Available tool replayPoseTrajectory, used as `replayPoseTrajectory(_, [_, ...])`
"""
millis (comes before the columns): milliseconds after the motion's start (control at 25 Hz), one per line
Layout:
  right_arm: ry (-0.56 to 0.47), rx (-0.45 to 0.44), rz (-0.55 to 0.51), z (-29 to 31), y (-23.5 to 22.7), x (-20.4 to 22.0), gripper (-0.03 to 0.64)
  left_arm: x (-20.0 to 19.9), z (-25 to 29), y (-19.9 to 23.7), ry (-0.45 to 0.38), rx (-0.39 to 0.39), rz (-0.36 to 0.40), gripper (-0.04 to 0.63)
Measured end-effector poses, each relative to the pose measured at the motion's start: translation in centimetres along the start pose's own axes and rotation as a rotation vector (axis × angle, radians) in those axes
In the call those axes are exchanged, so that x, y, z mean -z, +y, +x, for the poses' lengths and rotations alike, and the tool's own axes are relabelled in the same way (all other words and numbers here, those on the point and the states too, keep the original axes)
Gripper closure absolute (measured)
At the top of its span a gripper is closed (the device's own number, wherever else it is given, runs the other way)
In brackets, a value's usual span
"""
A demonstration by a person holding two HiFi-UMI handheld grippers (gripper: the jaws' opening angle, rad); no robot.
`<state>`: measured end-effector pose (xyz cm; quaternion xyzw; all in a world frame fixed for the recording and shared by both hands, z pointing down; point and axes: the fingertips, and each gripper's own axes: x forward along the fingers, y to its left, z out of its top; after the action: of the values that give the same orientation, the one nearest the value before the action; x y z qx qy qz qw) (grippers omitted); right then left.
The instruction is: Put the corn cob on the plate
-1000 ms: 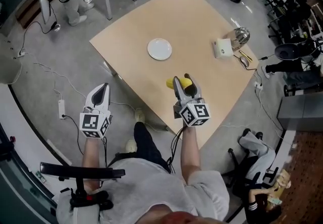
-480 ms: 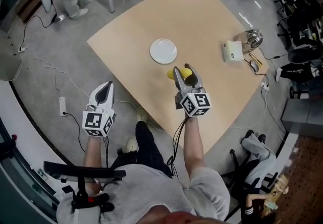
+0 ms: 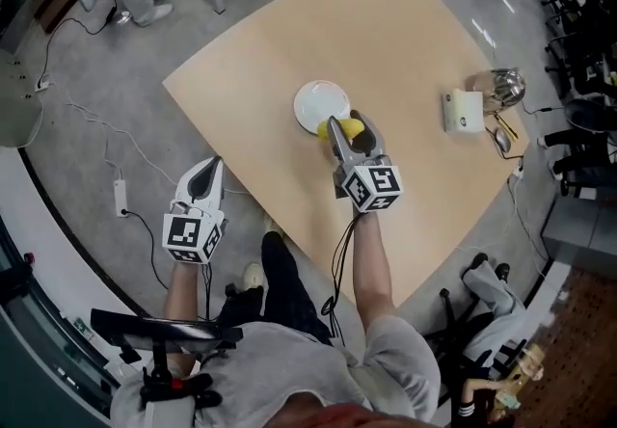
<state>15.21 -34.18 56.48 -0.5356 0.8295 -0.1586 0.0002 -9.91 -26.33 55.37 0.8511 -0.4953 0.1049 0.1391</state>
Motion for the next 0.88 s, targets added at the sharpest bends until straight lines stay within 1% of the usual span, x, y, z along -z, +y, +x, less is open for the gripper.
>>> replayPoseTrajectory(320, [0.028,-0.029,-0.012,4.6,-1.5,0.7,0.393,1.0,3.3,0.3,0.036,0.000,-0.023,0.575])
replayPoseTrajectory(560, [0.041,-0.043,-0.007,7.9,-2.4,0.8,0.393,0.4,5.1,1.7,0.044,-0.012,-0.020,0.575])
replayPoseTrajectory(880, [0.063,-0.042,-0.006,10.3,-4.0,2.5,0.392,1.5,6.7,2.6,0.062,-0.032,-0.038,0.575])
